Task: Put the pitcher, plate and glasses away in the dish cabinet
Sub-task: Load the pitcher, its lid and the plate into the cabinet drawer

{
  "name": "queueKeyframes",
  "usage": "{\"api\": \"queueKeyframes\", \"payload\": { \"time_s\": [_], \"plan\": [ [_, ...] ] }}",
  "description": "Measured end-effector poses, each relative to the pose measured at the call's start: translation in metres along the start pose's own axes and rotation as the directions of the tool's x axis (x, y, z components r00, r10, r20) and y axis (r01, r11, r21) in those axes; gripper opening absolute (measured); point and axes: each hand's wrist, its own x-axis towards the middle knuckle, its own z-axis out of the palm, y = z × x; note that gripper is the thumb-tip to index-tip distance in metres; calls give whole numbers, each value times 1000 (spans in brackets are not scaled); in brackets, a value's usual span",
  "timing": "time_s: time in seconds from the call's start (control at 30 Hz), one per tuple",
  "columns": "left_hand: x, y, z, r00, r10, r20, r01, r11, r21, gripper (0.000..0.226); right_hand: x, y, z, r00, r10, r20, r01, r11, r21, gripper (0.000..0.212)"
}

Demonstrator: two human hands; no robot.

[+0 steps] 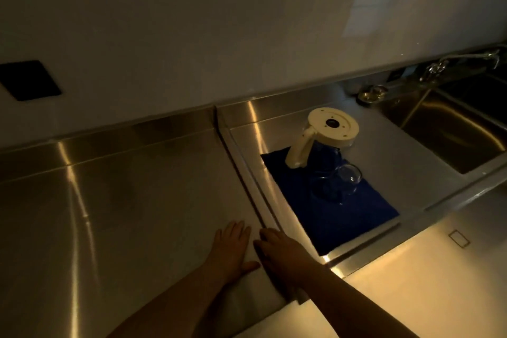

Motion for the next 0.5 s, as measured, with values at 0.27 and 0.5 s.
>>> {"api": "queueKeyframes", "payload": {
  "time_s": [0.27, 0.5],
  "plan": [
    [52, 99, -11, 998, -54, -34, 50, 993, -108, 77, -42, 135, -26, 995, 87, 47, -86, 996, -24, 56],
    [109, 146, -17, 998, -5, -62, 1, 997, -75, 72, -54, 184, -16, 996, 94, 5, -94, 995, -27, 51]
  ]
}}
